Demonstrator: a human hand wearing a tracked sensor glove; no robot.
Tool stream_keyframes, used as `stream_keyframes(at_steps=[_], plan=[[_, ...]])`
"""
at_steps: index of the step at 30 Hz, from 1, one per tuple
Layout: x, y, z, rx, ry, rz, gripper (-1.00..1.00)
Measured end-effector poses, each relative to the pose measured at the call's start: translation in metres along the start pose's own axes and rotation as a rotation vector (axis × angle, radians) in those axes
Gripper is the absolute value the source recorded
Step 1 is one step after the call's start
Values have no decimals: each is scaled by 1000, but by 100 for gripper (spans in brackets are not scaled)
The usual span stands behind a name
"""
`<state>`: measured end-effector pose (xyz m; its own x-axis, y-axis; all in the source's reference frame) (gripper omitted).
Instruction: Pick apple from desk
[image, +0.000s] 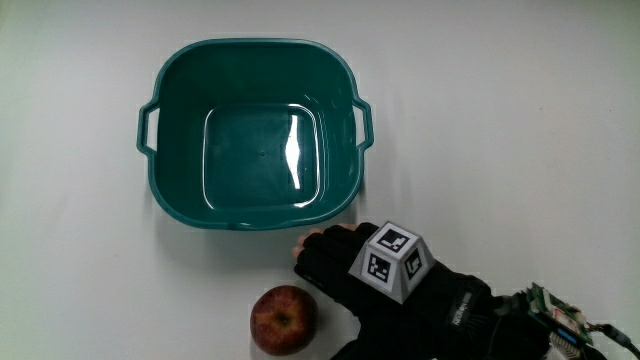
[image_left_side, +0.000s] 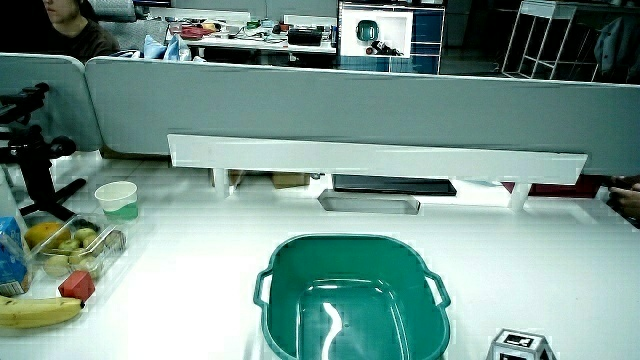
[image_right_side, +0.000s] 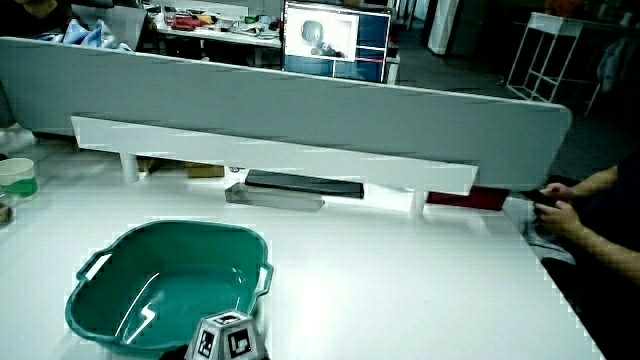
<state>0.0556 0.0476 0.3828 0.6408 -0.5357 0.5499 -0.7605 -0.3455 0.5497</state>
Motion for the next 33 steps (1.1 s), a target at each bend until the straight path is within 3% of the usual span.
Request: stream_keyframes(at_steps=[21, 29, 33], plan=[[-16, 35, -12, -67, 23, 59, 0], [-17, 36, -13, -11, 21, 77, 0], [-15, 37, -16, 11, 23, 94, 13]])
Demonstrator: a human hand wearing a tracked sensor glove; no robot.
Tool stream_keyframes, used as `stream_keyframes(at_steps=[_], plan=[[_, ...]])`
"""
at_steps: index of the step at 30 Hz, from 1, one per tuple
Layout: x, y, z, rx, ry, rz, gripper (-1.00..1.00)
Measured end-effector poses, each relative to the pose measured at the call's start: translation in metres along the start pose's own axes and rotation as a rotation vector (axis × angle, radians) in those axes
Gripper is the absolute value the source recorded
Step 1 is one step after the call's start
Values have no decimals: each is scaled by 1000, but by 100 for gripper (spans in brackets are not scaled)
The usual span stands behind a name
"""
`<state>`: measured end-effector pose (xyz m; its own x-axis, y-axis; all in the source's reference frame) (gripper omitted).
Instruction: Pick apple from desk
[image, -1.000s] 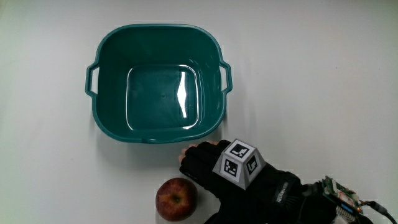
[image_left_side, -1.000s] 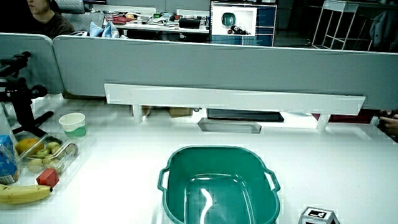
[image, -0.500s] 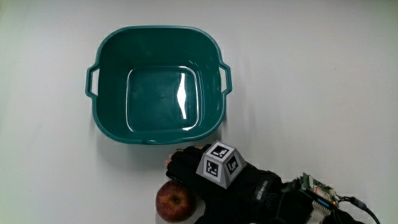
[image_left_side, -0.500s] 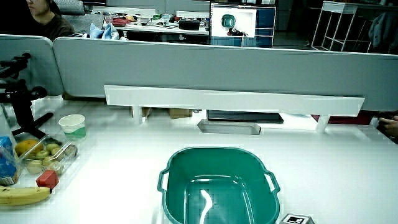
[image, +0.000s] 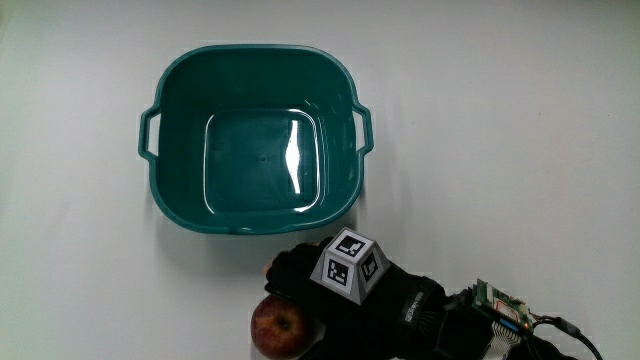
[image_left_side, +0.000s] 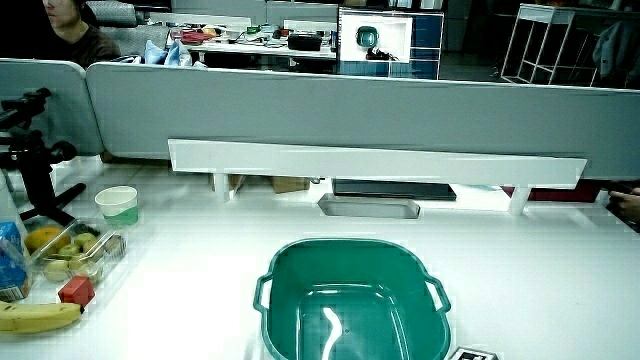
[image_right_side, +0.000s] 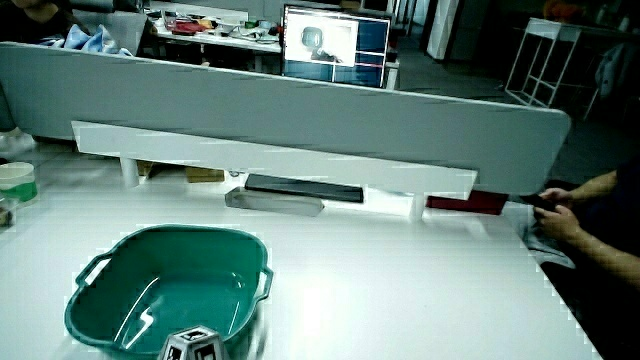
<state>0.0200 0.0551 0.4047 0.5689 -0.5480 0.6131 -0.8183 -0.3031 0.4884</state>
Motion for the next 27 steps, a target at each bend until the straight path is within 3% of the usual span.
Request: stream_keyframes(at_steps=[6, 16, 19, 22, 25, 26, 27], plan=[[0, 2, -1, 2, 20, 14, 32], [-3, 3, -3, 26, -15, 16, 65], [-2, 4, -4, 25, 10, 23, 74], [-4, 3, -4, 54, -33, 36, 84], [-4, 3, -6, 64, -22, 42, 94], [-3, 3, -6, 23, 20, 59, 97], [-3, 4, -7, 22, 20, 64, 100]])
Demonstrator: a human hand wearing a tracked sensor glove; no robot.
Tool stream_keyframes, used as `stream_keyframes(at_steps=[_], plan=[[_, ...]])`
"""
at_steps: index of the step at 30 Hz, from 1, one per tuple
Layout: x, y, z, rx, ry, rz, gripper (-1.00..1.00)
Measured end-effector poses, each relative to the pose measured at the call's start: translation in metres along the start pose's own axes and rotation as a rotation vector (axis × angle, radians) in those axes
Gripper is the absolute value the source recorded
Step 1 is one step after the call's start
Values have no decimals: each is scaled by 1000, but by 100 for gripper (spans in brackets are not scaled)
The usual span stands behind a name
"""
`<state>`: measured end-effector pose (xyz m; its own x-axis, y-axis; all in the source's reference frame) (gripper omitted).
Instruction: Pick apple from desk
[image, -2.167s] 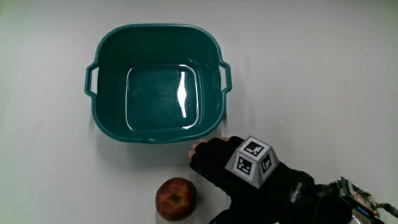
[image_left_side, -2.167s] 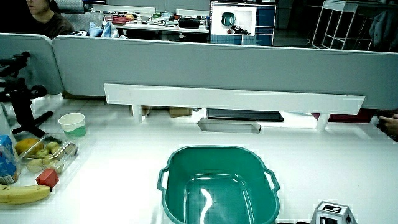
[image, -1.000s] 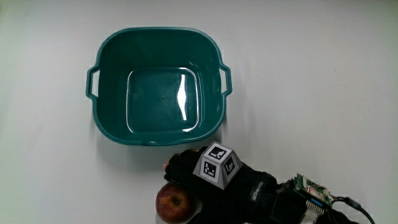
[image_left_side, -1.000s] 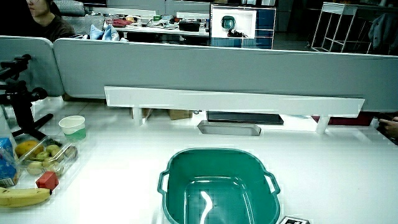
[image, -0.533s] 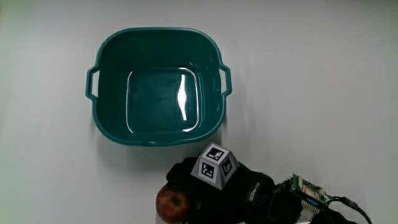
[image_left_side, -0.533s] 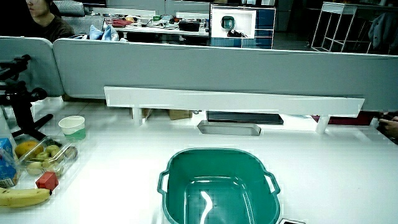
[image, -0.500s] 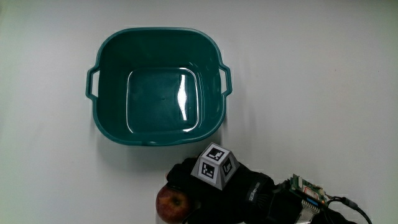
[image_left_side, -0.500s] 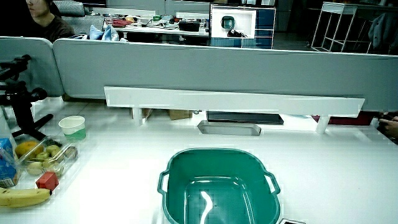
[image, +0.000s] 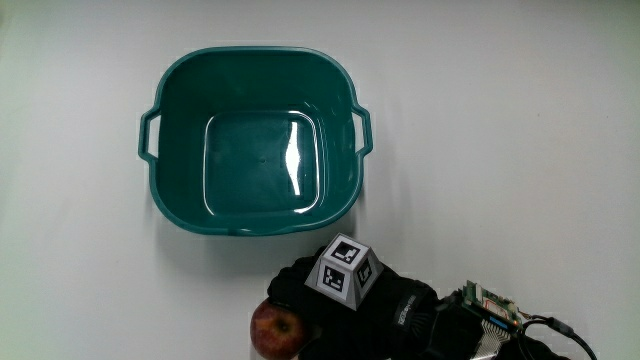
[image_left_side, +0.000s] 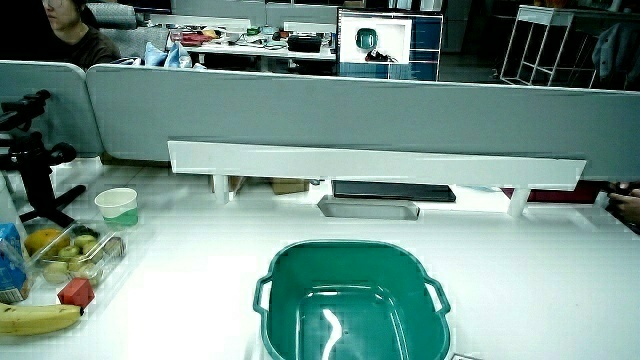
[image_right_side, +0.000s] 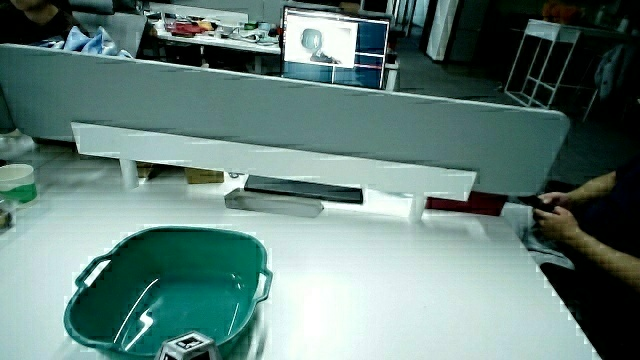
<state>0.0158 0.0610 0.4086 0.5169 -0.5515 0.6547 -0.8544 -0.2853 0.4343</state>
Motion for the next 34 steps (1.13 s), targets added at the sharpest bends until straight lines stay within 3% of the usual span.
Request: stream_keyframes(at_steps=[1, 2, 3, 4, 5, 6, 9, 10, 11, 15, 16, 29, 34], plan=[[0, 0, -1, 48, -41, -13, 100], [-2, -1, 2, -6, 2, 0, 100], [-1, -1, -1, 49, -55, -12, 100], [-3, -2, 2, 42, -46, -7, 100], [-1, -1, 2, 3, 2, 13, 100], [-1, -3, 3, 53, -34, -7, 100], [-2, -5, 9, 78, -28, -1, 100], [-6, -8, 16, 37, 11, 28, 100], [-7, -9, 19, 41, 5, 27, 100], [-11, -14, 33, 87, -20, 37, 100], [-11, -15, 35, 91, -3, 40, 100], [-21, -24, 81, 212, -98, 43, 100], [-15, -24, 99, 254, -84, 6, 100]])
